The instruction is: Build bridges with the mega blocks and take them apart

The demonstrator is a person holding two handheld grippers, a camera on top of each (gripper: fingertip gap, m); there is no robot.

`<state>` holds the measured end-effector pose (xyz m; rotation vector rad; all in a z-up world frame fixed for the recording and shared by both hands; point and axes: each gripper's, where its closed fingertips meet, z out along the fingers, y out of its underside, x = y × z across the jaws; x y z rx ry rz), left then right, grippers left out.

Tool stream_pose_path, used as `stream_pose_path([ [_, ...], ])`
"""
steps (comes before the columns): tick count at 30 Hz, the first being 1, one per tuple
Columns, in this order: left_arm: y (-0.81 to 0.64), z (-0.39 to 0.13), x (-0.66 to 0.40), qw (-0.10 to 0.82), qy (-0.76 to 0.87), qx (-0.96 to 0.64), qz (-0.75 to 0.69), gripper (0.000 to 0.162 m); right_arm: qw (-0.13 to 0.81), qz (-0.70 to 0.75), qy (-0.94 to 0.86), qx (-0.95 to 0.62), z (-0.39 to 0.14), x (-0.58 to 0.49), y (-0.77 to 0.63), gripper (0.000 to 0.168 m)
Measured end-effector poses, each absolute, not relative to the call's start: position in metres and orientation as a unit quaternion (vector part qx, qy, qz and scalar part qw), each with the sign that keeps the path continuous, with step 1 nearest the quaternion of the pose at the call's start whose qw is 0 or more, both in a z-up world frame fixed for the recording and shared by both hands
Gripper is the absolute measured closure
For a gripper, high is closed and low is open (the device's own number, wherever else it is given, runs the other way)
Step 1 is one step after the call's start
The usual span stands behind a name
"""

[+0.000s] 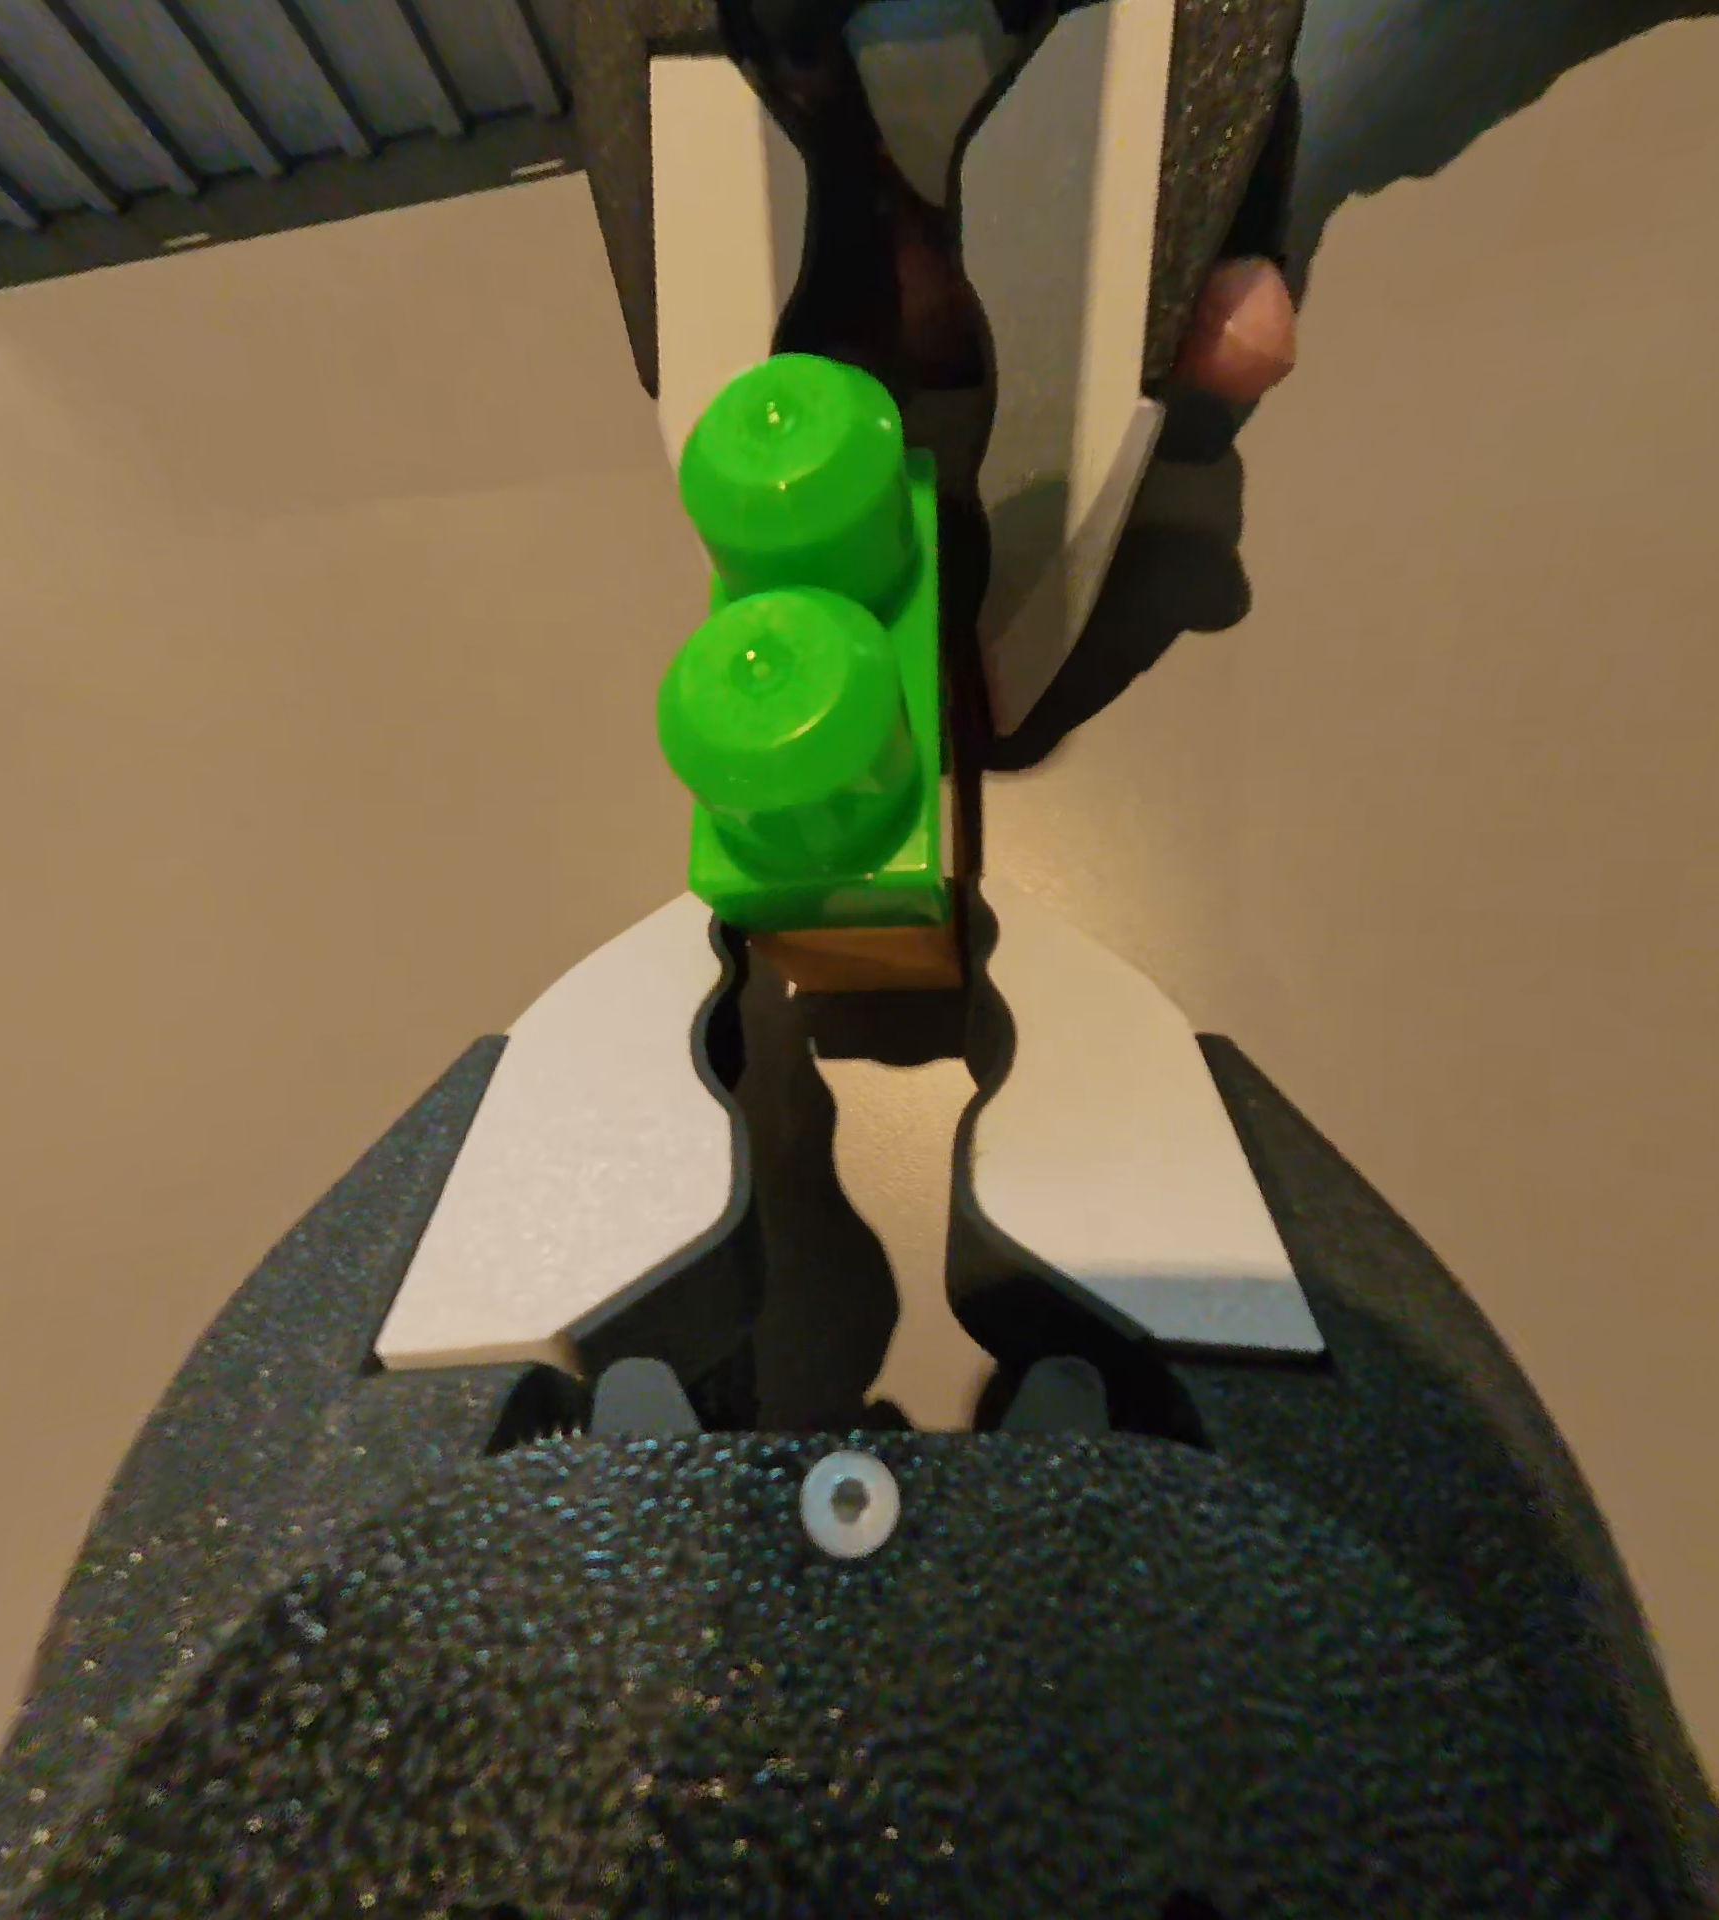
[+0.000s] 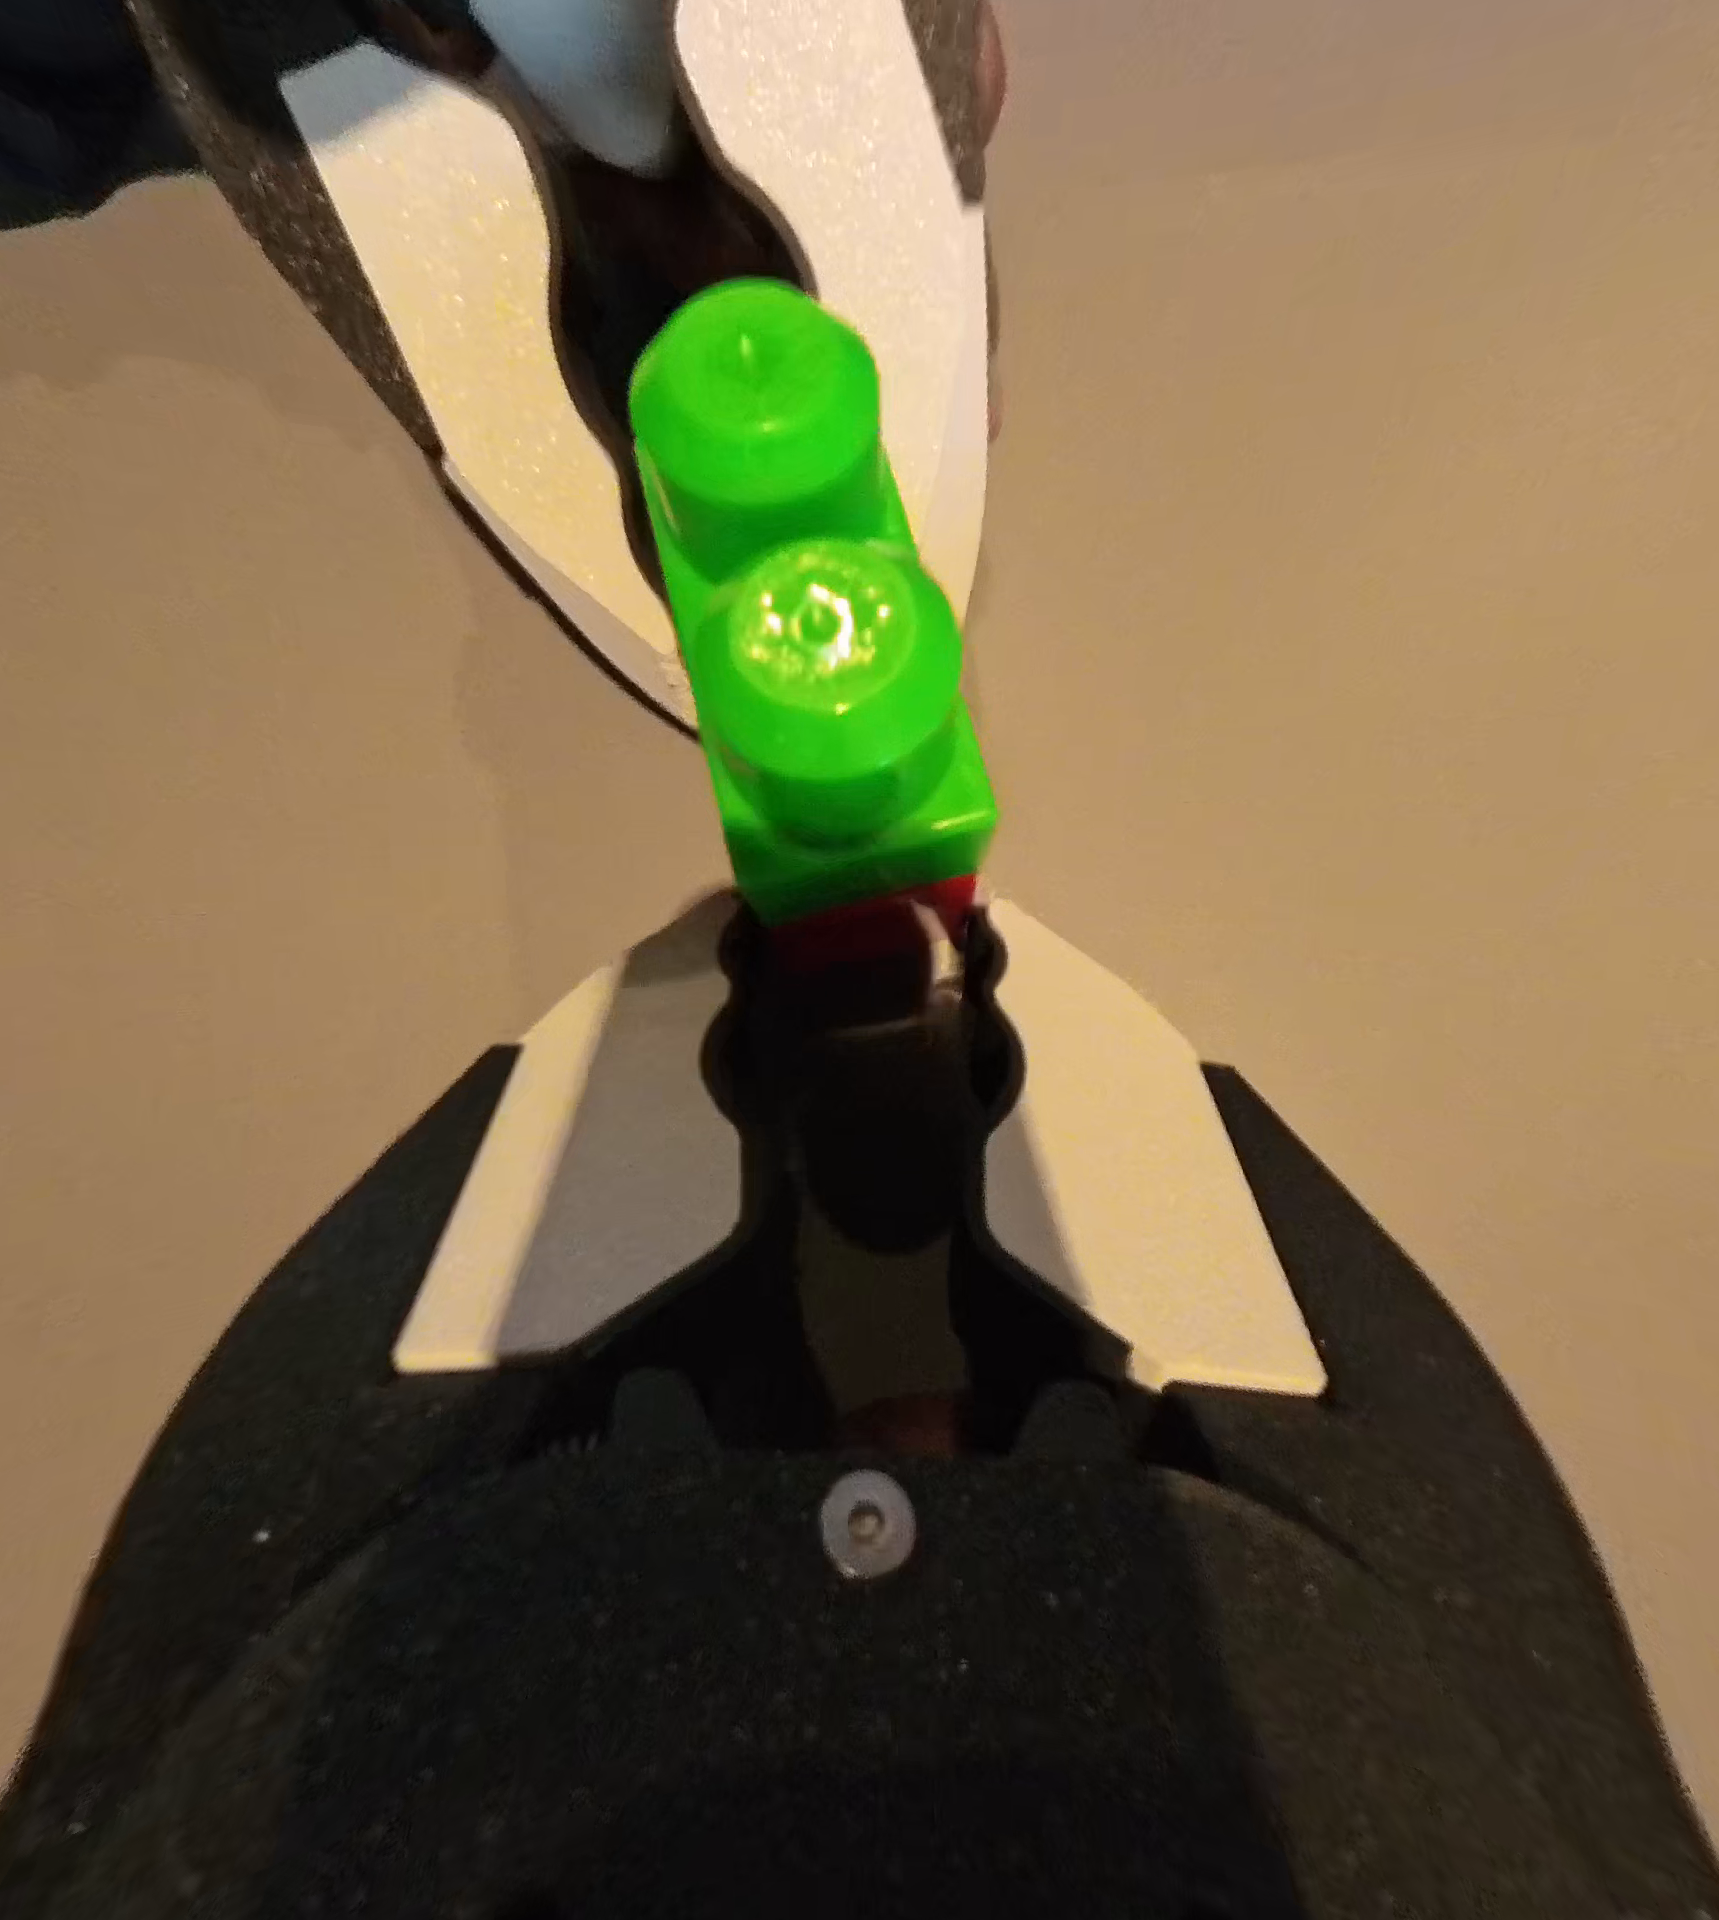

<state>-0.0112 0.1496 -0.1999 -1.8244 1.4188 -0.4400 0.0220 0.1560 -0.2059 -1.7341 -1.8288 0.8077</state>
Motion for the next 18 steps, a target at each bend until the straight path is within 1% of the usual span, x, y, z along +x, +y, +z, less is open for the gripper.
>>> stream_pose_path([
  [2,0.146,-0.200,-0.013,0.384,0.564,-0.710,-0.176,0.121,0.244,0.296,-0.674,-0.631,-0.206,0.024,0.156,0.114],
  [5,0.139,-0.199,-0.022,0.377,0.579,-0.699,-0.185,0.107,0.242,0.290,-0.684,-0.624,-0.207,0.031,0.159,0.094],
  [6,0.138,-0.197,-0.025,0.380,0.578,-0.697,-0.189,0.104,0.245,0.287,-0.687,-0.621,-0.207,0.033,0.160,0.090],
  [8,0.140,-0.180,-0.025,0.411,0.559,-0.687,-0.216,0.103,0.262,0.310,-0.685,-0.605,-0.198,0.031,0.159,0.087],
  [11,0.140,-0.145,-0.014,0.468,0.514,-0.661,-0.283,0.110,0.299,0.373,-0.664,-0.576,-0.171,0.021,0.152,0.090],
  [14,0.144,-0.140,-0.011,0.487,0.513,-0.654,-0.269,0.119,0.345,0.390,-0.650,-0.554,-0.152,0.016,0.153,0.100],
  [16,0.146,-0.147,-0.010,0.483,0.519,-0.659,-0.252,0.126,0.367,0.391,-0.638,-0.552,-0.149,0.011,0.156,0.109],
  [17,0.146,-0.150,-0.010,0.479,0.522,-0.660,-0.250,0.132,0.373,0.393,-0.634,-0.551,-0.148,0.009,0.156,0.117],
  [18,0.147,-0.150,-0.009,0.483,0.519,-0.659,-0.251,0.132,0.372,0.396,-0.633,-0.551,-0.149,0.008,0.155,0.128],
])
